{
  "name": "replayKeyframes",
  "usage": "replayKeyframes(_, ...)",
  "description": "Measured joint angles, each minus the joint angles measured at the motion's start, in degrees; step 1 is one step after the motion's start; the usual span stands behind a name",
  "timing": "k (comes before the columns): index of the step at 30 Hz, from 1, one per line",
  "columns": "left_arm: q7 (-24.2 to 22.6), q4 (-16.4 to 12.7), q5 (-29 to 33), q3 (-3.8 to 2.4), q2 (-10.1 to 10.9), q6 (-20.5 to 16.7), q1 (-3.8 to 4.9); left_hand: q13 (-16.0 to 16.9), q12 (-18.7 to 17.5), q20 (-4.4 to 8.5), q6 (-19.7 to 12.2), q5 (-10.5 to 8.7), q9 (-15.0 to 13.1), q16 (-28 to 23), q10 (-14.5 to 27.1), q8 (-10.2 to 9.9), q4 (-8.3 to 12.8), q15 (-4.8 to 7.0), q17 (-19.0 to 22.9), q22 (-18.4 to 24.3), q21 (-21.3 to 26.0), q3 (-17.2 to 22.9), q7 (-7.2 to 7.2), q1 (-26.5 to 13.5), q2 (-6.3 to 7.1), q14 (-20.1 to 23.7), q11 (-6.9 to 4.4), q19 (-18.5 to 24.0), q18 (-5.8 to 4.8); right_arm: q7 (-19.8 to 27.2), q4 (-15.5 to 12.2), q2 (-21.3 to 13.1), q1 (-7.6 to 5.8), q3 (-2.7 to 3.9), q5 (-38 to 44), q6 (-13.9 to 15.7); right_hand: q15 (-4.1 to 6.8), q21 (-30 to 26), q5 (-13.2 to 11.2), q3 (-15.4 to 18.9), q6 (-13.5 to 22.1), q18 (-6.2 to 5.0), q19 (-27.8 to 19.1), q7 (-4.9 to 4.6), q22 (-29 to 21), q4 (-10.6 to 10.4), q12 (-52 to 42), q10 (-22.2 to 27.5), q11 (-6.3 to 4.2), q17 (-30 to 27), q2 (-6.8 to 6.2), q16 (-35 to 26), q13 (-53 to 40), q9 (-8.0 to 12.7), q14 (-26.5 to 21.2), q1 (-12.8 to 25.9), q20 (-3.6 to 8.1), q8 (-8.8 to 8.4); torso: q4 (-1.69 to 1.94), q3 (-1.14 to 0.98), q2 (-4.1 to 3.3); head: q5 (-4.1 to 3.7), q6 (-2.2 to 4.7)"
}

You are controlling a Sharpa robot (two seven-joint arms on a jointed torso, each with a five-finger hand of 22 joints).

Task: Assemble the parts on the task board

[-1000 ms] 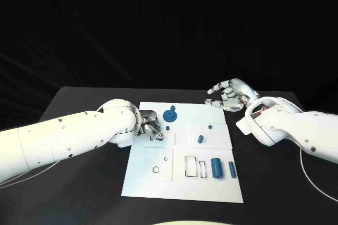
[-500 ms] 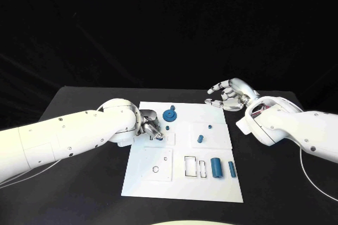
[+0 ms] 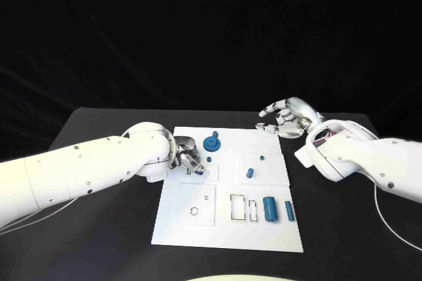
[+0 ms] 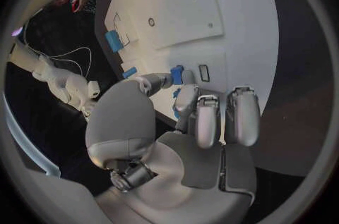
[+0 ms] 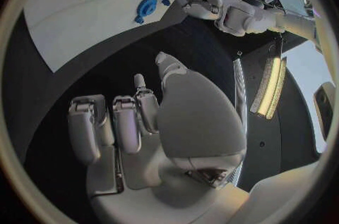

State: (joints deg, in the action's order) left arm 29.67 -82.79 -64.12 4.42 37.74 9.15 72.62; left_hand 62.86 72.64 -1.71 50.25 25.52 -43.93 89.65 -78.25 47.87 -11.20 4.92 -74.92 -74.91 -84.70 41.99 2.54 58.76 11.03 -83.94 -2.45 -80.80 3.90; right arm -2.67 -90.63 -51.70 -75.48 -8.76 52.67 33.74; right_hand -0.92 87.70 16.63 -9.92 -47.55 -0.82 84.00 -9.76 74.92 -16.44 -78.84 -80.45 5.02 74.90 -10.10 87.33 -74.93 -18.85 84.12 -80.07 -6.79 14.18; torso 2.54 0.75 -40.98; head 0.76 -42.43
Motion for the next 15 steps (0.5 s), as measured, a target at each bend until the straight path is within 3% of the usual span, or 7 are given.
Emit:
replayKeyframes(5,0.03,0.18,0.18,0.01,-0.09,0.03,0.01,0.33,0.08,0.18,0.22,-0.46,-0.37,0.0,-0.2,0.0,0.4,0.0,0.0,0.0,0.0,-0.4,-0.21,-0.64,-0.25,0.0,-0.2,-0.18,0.01,-0.02,0.0,-0.01,0.0,0.0,0.01,0.0,0.0,0.0,0.0,0.0,0.0,0.0,0.0,0.0,0.0,0.0,0.0,0.0,0.0,0.0,0.0,0.0,0.0,0.0,0.0,0.0,0.0,0.0,-0.01,-0.02,0.01,-0.04,-0.01)
replayKeyframes(7,0.05,0.24,0.23,0.01,-0.14,0.03,0.02,0.38,0.08,0.18,0.3,-0.59,-0.38,0.0,-0.2,0.0,2.29,0.01,0.0,0.0,0.0,1.16,-0.27,-1.14,0.18,-0.01,-0.2,-0.18,0.01,-0.02,0.0,-0.01,0.0,0.0,0.01,0.0,0.0,0.0,0.0,0.0,0.0,0.0,0.0,0.0,0.0,0.0,0.0,0.0,0.0,0.0,0.0,0.0,0.0,0.0,0.0,0.0,0.0,0.0,-0.01,-0.03,0.01,-0.04,-0.01)
replayKeyframes(15,0.06,0.47,0.39,0.01,-0.25,0.04,0.03,0.66,0.08,0.39,0.71,-0.91,-0.37,-0.01,-0.41,-0.02,2.85,0.4,0.0,0.0,0.0,0.6,-0.32,-2.0,-0.15,0.0,-0.4,-0.39,0.01,-0.03,-0.02,-0.05,0.0,0.0,0.02,0.0,0.0,0.0,-0.56,0.0,0.0,0.0,0.0,0.0,-0.01,0.0,0.0,0.0,0.0,0.05,-0.31,0.0,0.01,0.07,0.0,0.31,0.0,0.0,-0.02,-0.03,-0.01,-0.11,-0.01)
